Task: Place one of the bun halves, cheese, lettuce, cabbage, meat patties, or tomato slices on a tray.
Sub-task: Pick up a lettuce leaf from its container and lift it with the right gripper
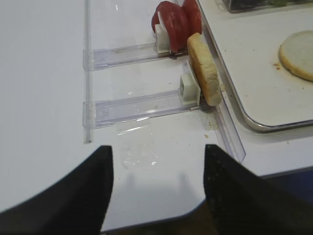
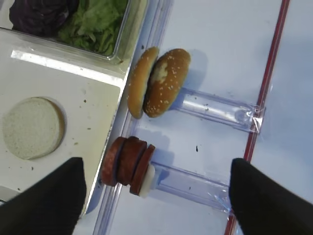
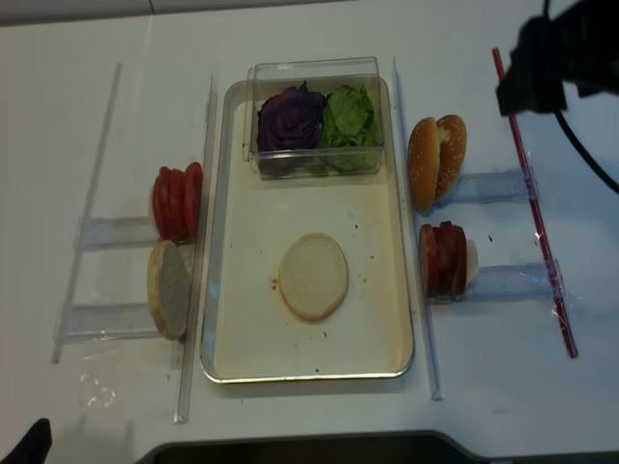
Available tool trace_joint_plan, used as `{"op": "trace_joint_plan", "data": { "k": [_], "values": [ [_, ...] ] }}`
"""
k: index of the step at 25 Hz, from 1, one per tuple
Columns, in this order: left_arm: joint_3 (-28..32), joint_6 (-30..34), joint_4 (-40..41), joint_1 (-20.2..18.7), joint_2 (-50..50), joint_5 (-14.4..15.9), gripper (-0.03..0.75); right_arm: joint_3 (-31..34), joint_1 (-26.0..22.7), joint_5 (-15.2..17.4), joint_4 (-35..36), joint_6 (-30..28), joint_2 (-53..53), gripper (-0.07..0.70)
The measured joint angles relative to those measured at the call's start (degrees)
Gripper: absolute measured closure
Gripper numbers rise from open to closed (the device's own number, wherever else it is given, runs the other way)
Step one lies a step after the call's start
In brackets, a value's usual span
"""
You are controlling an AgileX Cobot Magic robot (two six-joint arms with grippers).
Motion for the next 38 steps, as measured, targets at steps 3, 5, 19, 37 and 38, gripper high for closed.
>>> {"op": "trace_joint_plan", "data": {
  "k": [3,5,19,37,38],
  "values": [
    [0.0,0.0,0.0,0.0,0.0,0.0,0.299,-4.36,1.17,0.66,0.0,-0.09,4.67,0.008],
    [0.0,0.0,0.0,0.0,0.0,0.0,0.299,-7.48,2.25,1.46,0.0,-0.09,7.9,0.008],
    [0.0,0.0,0.0,0.0,0.0,0.0,0.337,-28.99,8.54,3.49,0.54,-0.09,28.9,0.008],
    [0.0,-4.48,2.99,0.0,0.0,0.0,0.216,-41.68,8.89,3.49,6.01,0.23,43.98,0.053],
    [0.0,-4.48,3.08,0.0,0.0,0.0,0.213,-41.68,9.19,3.49,6.01,0.23,44.37,0.058]
  ]
}}
